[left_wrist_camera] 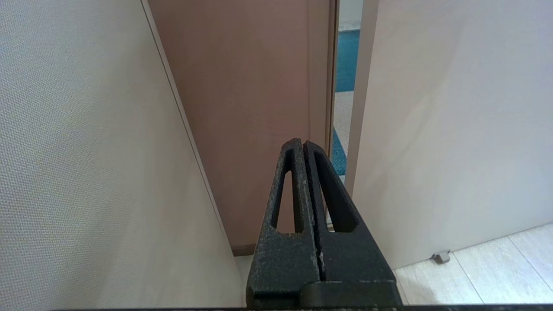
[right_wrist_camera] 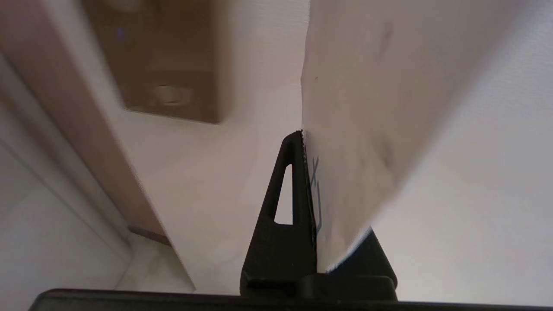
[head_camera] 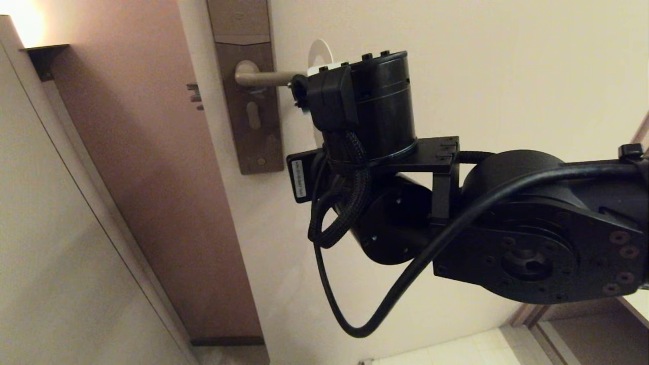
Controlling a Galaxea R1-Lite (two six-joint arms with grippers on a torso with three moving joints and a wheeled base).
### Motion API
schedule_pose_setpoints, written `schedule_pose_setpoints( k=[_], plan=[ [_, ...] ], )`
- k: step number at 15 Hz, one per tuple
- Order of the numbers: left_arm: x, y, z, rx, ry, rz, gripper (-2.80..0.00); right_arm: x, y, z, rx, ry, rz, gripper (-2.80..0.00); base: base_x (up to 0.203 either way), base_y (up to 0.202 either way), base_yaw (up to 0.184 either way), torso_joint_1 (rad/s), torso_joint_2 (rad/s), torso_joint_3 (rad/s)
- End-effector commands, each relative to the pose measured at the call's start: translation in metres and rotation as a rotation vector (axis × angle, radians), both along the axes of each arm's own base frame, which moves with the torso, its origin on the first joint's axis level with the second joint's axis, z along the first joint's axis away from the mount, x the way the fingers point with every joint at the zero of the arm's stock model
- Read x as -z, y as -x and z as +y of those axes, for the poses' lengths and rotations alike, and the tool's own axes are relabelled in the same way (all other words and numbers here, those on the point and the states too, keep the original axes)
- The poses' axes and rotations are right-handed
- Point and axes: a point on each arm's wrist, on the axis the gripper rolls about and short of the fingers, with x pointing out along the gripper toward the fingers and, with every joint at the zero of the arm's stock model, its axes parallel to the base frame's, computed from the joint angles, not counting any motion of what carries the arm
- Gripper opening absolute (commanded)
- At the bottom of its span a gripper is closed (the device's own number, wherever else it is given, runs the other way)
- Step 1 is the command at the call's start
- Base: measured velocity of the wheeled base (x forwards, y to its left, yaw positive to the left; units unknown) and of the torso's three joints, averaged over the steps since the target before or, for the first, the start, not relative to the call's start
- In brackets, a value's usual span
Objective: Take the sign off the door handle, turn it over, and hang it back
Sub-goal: Hang the sign back with the other side facing out
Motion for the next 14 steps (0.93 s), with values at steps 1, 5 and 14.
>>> schedule_pose_setpoints(
  k=[1, 5, 14],
  plan=[
    [0.0, 0.0, 0.0, 0.001, -0.001, 0.001, -2.8, 0.001, 0.003, 0.005, -0.005, 0.001, -0.002, -2.8, 0.0, 0.0, 0.0, 0.0, 0.0, 0.0],
    [0.0, 0.0, 0.0, 0.001, -0.001, 0.001, -2.8, 0.003, 0.007, 0.01, -0.013, 0.004, -0.001, -2.8, 0.0, 0.0, 0.0, 0.0, 0.0, 0.0],
    [0.0, 0.0, 0.0, 0.001, -0.001, 0.001, -2.8, 0.009, 0.021, 0.031, -0.039, 0.008, -0.007, -2.8, 0.0, 0.0, 0.0, 0.0, 0.0, 0.0]
  ],
)
